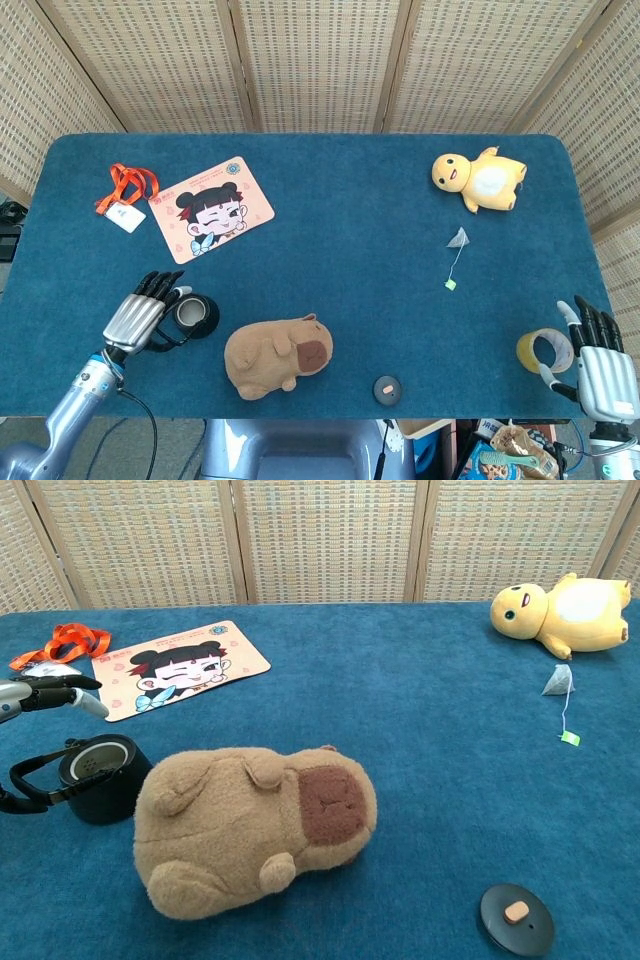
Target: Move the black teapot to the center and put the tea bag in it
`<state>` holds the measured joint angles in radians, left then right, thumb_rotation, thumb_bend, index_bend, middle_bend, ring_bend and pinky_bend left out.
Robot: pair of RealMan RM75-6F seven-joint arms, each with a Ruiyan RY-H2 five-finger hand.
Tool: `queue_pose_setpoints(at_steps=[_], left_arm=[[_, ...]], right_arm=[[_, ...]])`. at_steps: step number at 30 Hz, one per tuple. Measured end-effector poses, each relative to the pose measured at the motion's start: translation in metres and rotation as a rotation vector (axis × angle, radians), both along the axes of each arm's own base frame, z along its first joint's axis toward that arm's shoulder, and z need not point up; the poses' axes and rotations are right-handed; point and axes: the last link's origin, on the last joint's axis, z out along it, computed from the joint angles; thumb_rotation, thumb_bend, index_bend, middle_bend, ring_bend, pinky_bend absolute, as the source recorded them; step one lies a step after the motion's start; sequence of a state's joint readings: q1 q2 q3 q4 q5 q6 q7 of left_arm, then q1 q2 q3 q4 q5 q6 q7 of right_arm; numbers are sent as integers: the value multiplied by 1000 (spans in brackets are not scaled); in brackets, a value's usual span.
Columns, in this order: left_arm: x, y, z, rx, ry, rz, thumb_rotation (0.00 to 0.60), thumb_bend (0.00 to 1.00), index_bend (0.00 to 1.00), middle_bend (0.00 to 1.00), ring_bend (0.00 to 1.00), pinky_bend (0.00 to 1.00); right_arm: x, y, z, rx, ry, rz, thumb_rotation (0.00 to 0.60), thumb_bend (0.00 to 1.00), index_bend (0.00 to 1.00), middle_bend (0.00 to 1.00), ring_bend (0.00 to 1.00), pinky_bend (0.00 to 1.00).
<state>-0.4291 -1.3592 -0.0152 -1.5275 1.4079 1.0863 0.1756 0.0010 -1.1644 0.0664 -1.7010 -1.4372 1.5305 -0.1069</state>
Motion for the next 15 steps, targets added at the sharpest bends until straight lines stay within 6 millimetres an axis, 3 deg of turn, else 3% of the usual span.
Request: queue_pose_setpoints(at_steps=[7, 15], left_arm=[[4, 6, -4, -1, -30, 2, 600, 106, 177, 93, 2, 0], [10, 9, 0, 5, -90, 6, 600, 204, 189, 118, 17, 0]], right_arm=[[0, -1, 0, -2, -1, 0, 600, 380, 0, 24, 0, 22], [0, -1, 0, 1, -4, 4, 600, 380, 0, 25, 0, 22]])
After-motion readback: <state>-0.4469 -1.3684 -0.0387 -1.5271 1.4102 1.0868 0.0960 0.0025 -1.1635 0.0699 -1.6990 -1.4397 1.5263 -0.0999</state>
